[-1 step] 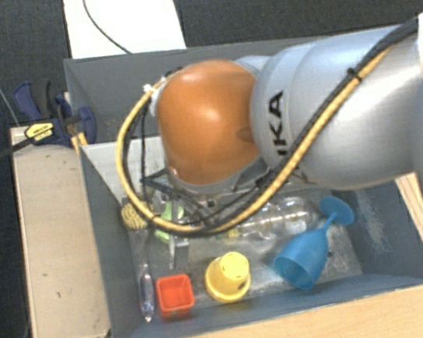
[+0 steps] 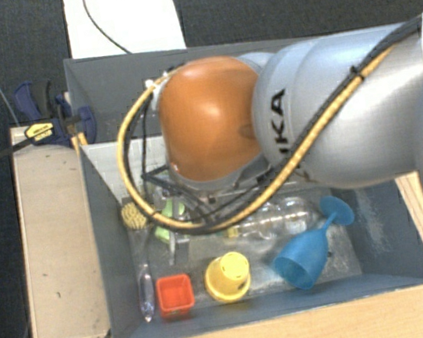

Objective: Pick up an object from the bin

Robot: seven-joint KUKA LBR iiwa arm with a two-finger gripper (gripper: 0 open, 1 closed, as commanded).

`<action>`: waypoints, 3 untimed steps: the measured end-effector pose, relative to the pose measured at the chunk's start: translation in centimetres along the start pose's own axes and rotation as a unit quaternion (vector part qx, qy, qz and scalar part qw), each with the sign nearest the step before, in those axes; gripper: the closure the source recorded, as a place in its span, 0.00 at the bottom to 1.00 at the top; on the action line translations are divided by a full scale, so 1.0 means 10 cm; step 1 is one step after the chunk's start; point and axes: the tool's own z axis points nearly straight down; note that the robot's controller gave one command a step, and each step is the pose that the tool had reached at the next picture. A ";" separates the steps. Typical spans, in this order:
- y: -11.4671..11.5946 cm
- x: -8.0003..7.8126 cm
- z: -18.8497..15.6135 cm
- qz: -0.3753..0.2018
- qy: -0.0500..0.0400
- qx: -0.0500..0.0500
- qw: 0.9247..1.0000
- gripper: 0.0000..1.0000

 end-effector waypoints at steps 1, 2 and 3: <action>-0.23 -0.73 1.52 -0.046 -0.003 -0.001 0.999 0.00; -0.59 -0.68 0.70 -0.115 -0.007 -0.002 0.993 0.00; -0.87 -0.77 1.34 -0.025 0.001 0.001 1.000 0.00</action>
Offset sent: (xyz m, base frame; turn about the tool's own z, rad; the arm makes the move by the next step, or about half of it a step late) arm 0.0657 -0.0586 -0.0730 -0.2333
